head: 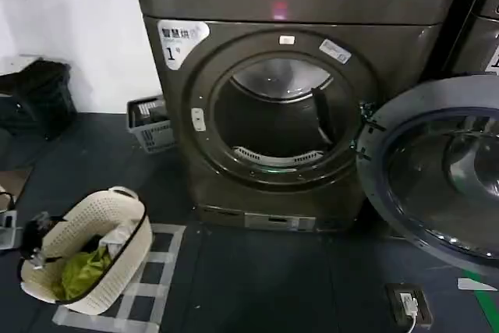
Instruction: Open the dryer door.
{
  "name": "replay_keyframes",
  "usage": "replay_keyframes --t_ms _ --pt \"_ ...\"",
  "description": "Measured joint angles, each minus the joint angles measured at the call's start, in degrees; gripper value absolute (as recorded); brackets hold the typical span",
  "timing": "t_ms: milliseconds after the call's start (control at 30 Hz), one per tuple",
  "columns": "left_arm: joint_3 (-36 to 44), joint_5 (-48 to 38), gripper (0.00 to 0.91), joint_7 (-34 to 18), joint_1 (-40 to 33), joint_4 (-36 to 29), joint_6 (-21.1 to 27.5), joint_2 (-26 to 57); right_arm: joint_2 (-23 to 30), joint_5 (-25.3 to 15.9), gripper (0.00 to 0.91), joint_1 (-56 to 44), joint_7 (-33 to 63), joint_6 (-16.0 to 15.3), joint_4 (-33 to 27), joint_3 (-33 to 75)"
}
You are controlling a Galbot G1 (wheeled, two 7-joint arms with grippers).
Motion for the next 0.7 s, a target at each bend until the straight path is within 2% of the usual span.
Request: replay_keyframes --t_ms 200,700 --pt "-0.36 0.85 0.907 -2.27 -0.06 0.86 0.51 -0.02 0.35 0.28 0.907 0.01 -0.02 0.04 0.4 -0.11" --pt "0.28 3.04 0.907 -0.1 0.13 1.82 -2.5 1.83 0.54 1.7 0.907 0.24 0.04 -0.66 1.04 0.32"
